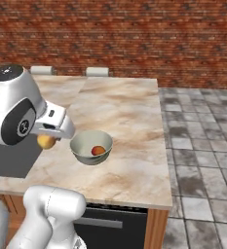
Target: Pick the mangos from the cabinet and place them in one bowl. Pick the bell pepper from the sink and place it in the other bowl.
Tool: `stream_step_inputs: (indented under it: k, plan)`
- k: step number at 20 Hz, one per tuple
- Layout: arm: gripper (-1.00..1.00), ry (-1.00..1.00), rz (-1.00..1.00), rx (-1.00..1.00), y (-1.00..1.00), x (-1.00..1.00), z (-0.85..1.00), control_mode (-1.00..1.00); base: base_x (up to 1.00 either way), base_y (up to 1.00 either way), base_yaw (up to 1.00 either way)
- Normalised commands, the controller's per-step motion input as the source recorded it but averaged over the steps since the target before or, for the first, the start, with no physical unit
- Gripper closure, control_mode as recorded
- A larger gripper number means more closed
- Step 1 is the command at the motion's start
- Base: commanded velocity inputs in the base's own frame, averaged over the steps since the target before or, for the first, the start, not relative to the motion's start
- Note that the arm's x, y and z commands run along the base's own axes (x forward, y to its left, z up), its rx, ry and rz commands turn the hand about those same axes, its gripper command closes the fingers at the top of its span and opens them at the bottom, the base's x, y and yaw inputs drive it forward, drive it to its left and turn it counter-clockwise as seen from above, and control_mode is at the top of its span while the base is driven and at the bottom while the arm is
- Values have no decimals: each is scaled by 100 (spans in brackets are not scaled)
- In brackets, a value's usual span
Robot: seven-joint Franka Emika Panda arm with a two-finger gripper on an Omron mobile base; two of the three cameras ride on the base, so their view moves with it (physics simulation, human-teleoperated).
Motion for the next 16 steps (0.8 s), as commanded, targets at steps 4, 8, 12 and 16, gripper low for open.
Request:
stream_step_inputs:
  k: [4,8,12,16]
  plan:
    - [100,8,0,-1,-1,90,-27,-100,0,0,0]
    - [100,2,0,0,-13,87,-47,-100,0,0,0]
    - [100,-1,4,-2,-1,88,-72,-100,0,0,0]
    - [100,-4,2,-8,0,69,-74,-100,0,0,0]
